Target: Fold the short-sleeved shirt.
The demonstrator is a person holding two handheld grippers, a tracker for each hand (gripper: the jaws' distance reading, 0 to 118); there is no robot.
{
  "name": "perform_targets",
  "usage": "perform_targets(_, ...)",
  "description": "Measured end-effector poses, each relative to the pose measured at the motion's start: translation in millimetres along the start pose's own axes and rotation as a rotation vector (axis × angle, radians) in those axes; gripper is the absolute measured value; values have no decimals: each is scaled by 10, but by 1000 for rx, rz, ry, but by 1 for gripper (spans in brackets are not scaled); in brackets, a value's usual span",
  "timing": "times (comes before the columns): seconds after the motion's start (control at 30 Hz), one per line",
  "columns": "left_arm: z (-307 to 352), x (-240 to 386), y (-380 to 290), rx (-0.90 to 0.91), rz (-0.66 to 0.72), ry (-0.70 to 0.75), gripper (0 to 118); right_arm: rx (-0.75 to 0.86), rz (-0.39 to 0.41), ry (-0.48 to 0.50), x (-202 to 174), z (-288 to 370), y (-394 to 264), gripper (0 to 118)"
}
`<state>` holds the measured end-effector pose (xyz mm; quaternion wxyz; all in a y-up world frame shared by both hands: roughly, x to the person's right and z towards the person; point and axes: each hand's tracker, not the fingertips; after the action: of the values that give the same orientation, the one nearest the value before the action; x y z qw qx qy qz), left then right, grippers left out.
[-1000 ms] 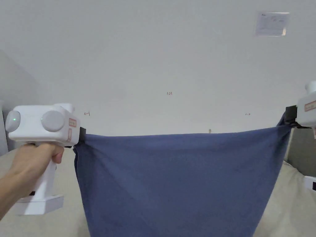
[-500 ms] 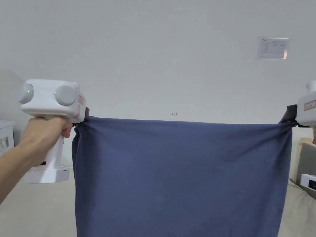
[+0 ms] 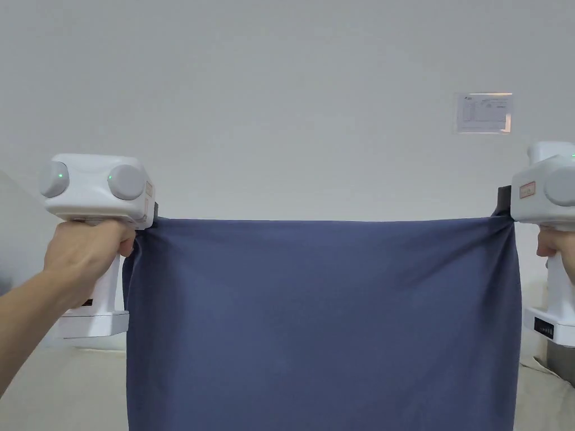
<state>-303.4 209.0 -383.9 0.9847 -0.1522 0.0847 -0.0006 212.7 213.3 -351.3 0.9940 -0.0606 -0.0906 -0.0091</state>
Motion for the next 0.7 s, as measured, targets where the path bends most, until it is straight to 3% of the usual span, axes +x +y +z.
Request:
perform_targets(0.3, -965, 280, 395, 27, -17, 43, 0, 9, 39, -39, -233, -1039, 271, 4)
perform_targets(0.7, -2169, 486, 285, -11, -39, 88, 0, -44, 76, -45, -544, -2215, -22, 4)
